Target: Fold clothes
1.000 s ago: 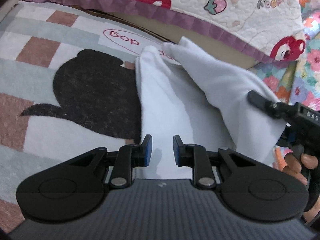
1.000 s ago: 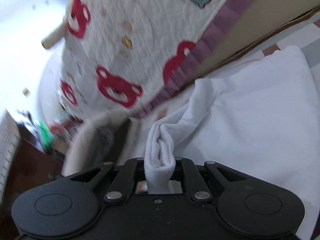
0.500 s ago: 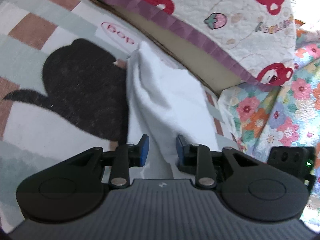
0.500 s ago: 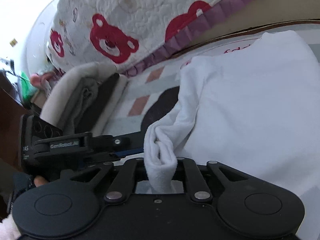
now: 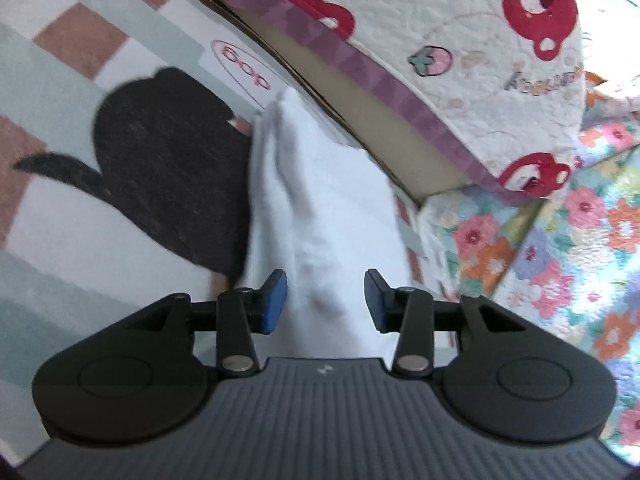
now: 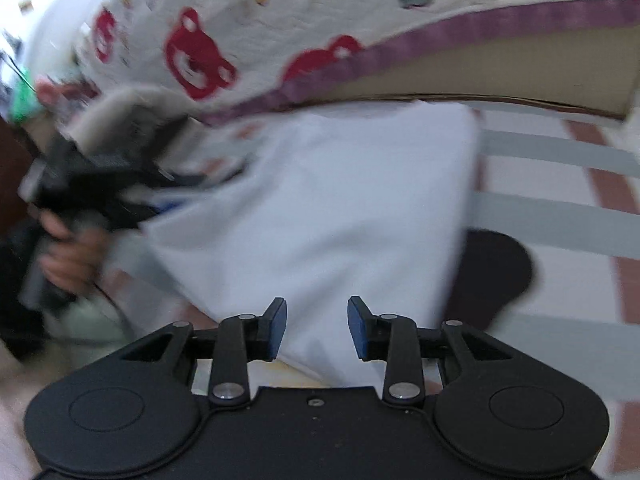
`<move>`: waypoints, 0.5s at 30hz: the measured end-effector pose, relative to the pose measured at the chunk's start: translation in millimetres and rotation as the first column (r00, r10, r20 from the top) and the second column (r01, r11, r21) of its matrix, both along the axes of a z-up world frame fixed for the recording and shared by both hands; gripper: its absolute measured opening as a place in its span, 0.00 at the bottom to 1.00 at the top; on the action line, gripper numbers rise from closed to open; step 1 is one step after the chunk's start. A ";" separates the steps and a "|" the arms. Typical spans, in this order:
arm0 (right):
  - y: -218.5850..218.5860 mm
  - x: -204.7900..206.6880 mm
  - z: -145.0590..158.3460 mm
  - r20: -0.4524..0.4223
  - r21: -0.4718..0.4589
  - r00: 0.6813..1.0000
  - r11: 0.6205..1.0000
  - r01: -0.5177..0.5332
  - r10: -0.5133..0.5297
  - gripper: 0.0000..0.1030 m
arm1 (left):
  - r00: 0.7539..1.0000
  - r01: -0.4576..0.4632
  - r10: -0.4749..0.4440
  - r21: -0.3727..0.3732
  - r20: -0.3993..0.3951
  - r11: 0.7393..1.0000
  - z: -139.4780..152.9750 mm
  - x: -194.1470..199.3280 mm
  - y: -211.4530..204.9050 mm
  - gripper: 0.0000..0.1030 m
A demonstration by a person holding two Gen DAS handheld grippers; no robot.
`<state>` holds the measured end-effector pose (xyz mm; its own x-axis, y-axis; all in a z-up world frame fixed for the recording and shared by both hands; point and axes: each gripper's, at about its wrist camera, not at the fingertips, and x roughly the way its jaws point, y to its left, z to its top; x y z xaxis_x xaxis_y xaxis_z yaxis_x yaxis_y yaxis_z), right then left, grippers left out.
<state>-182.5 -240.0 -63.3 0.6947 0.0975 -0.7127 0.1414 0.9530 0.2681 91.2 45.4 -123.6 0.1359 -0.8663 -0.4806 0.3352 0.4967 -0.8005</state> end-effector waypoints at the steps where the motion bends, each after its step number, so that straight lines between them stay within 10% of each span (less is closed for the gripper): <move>1: 2.3 -3.4 -2.2 -0.018 -0.040 1.000 0.999 -0.007 0.006 0.37 | 1.000 0.012 -0.012 0.000 -0.004 1.000 1.1 -3.2 -1.2 0.42; 9: 38.1 -11.6 -5.4 -0.045 -0.253 0.993 0.960 -0.120 0.112 0.31 | 0.992 0.051 -0.078 0.239 0.102 0.970 6.6 -33.0 -18.8 0.49; 15: 46.1 -14.4 -19.4 -0.125 -0.371 0.986 0.917 -0.148 0.108 0.31 | 0.996 0.006 -0.025 0.214 0.087 0.977 11.9 -54.0 -7.2 0.61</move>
<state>-196.9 -193.9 -82.6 0.6176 -0.1094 -0.7788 0.0187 0.9920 -0.1245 37.3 38.2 -111.7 0.1741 -0.7473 -0.6413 0.4092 0.6473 -0.6431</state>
